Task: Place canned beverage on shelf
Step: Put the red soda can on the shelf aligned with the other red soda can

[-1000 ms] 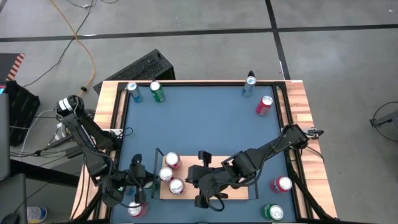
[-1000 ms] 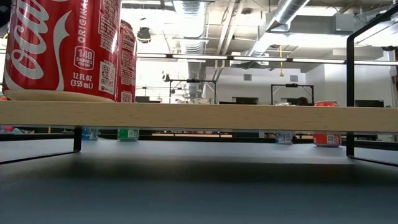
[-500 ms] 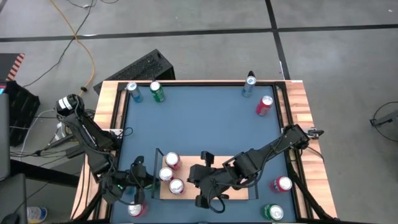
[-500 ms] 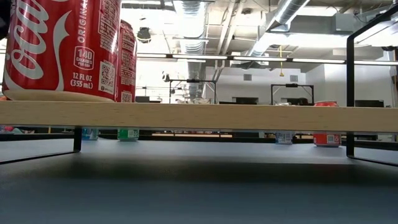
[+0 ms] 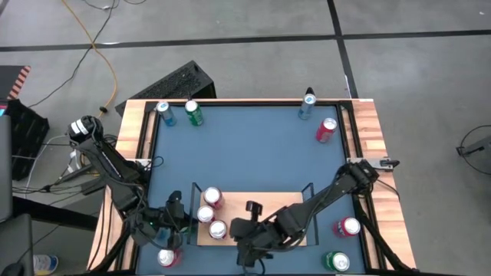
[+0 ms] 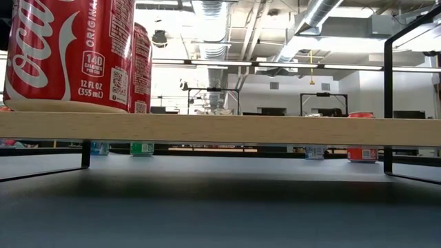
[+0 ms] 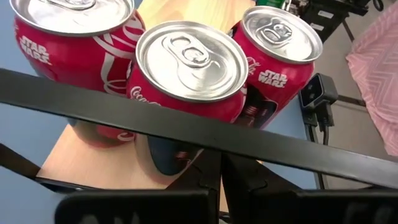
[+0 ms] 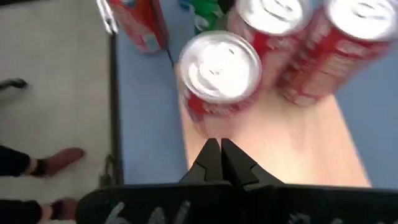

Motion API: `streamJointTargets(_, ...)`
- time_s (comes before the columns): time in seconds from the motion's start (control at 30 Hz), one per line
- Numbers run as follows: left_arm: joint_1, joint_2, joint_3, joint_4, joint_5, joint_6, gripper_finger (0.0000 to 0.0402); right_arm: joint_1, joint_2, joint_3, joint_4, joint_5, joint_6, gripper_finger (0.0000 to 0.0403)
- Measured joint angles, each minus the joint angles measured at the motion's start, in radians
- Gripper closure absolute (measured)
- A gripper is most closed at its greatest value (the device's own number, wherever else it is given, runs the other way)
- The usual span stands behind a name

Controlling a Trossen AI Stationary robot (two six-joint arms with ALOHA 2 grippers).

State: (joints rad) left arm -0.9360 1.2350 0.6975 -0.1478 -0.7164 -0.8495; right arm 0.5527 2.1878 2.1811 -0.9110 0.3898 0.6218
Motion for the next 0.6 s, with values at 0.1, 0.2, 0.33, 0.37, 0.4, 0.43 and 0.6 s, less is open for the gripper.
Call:
streamJointTargets(0.1, 0.0, 0.0, 0.0, 0.001, -0.001, 0.001, 0.0401, -0.011, 0.009, 0.001, 0.023, -0.018, -0.045, 0.0403)
streamJointTargets(0.2, 0.0, 0.0, 0.0, -0.001, -0.002, 0.0, 0.0401, -0.023, 0.01, 0.001, 0.017, -0.024, -0.07, 0.0403)
streamJointTargets(0.33, 0.0, 0.0, 0.0, -0.004, -0.003, 0.003, 0.0401, -0.036, 0.01, 0.002, -0.005, -0.025, -0.078, 0.0403)
streamJointTargets(0.37, 0.0, 0.0, 0.0, -0.005, -0.003, 0.004, 0.0401, -0.039, 0.01, 0.002, -0.003, -0.026, -0.08, 0.0403)
streamJointTargets(0.4, 0.0, 0.0, 0.0, -0.005, -0.003, 0.004, 0.0401, -0.04, 0.01, 0.002, -0.001, -0.03, -0.081, 0.0403)
streamJointTargets(0.43, 0.0, 0.0, 0.0, -0.007, -0.003, 0.004, 0.0401, -0.04, 0.013, 0.002, 0.004, -0.035, -0.082, 0.0403)
streamJointTargets(0.6, 0.002, 0.0, 0.0, -0.018, -0.01, 0.004, 0.0401, -0.043, 0.054, 0.001, 0.047, -0.102, -0.099, 0.0403)
